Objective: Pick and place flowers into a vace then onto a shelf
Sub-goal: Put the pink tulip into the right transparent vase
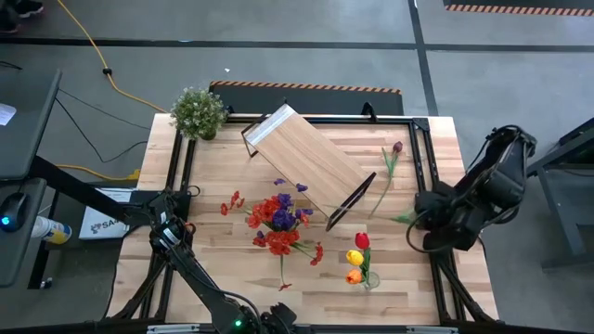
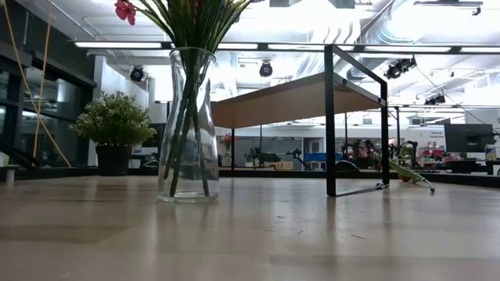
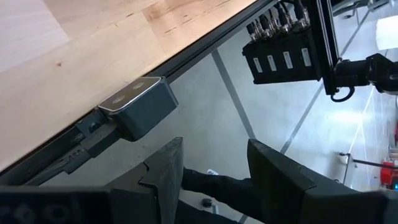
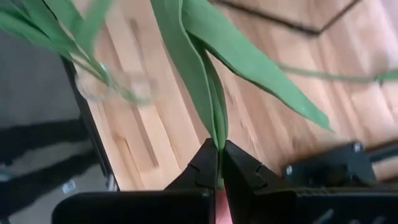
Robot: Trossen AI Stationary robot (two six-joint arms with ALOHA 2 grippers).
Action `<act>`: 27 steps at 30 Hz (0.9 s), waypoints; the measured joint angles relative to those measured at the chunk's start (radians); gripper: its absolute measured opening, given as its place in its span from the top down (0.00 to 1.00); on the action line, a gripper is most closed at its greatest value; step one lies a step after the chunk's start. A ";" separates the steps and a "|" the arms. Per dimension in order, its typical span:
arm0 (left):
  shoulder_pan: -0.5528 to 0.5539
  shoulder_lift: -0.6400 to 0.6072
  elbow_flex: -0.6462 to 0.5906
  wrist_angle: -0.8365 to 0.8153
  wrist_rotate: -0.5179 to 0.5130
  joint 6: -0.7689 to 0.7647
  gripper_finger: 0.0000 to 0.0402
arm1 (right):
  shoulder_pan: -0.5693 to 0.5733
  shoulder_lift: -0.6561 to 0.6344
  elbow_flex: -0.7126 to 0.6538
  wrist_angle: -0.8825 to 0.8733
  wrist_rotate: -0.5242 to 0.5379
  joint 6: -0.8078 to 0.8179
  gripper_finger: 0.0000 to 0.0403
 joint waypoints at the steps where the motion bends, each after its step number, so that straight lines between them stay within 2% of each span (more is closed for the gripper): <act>1: 0.000 0.000 0.000 0.004 0.000 0.000 0.47 | 0.000 0.000 0.012 0.000 0.019 -0.009 0.98; 6: 0.000 0.000 0.000 0.039 -0.048 0.000 0.47 | -0.002 0.000 0.058 0.000 0.105 -0.047 0.99; 12: 0.000 0.000 0.000 0.174 -0.128 0.061 0.47 | -0.021 0.000 0.096 0.000 0.147 -0.108 0.99; 17: 0.000 -0.002 0.081 0.240 -0.247 0.241 0.47 | -0.025 0.000 0.117 0.000 0.181 -0.160 0.99; 25: 0.002 -0.006 0.325 0.240 -0.387 0.657 0.47 | -0.025 0.000 0.154 0.012 0.255 -0.249 0.99; 27: 0.006 -0.028 0.310 0.320 -0.405 0.771 0.47 | -0.025 0.000 0.165 0.021 0.281 -0.280 0.98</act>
